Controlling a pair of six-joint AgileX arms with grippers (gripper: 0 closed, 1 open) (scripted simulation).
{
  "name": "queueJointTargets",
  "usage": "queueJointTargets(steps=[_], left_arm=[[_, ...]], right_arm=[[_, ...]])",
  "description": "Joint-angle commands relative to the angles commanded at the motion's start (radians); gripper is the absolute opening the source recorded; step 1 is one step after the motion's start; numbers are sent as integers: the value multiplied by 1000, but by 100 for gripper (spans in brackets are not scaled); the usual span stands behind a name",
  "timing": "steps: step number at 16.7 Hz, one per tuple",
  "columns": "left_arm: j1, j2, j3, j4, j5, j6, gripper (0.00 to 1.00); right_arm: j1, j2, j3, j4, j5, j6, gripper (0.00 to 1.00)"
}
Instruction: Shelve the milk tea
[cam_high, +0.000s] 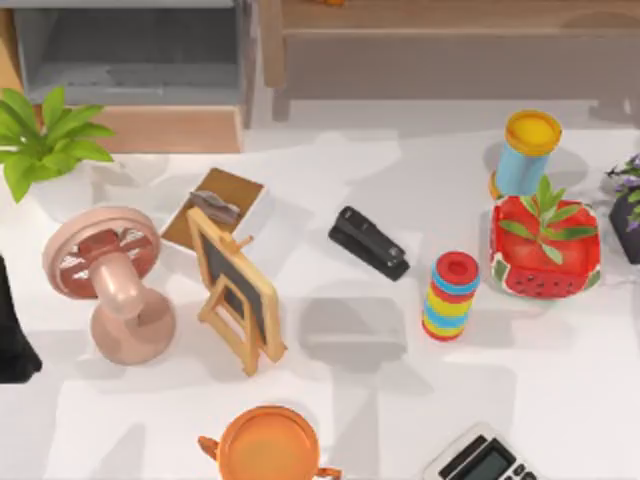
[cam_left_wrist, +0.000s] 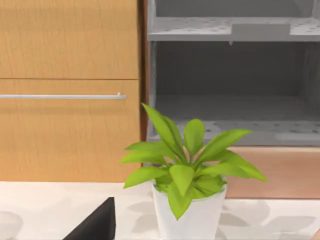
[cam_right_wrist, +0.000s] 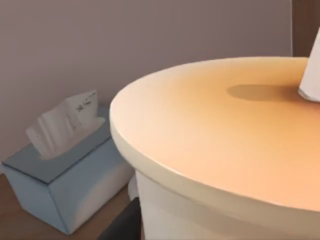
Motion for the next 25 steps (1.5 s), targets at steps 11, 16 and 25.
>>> queueJointTargets(steps=[11, 16, 25], left_arm=[[0, 0, 0, 0, 0, 0, 100], [0, 0, 0, 0, 0, 0, 100], [0, 0, 0, 0, 0, 0, 100]], right_arm=[[-50, 313, 298, 130, -200, -198, 0], [-50, 313, 298, 130, -200, -198, 23], [-50, 313, 298, 130, -200, -198, 90]])
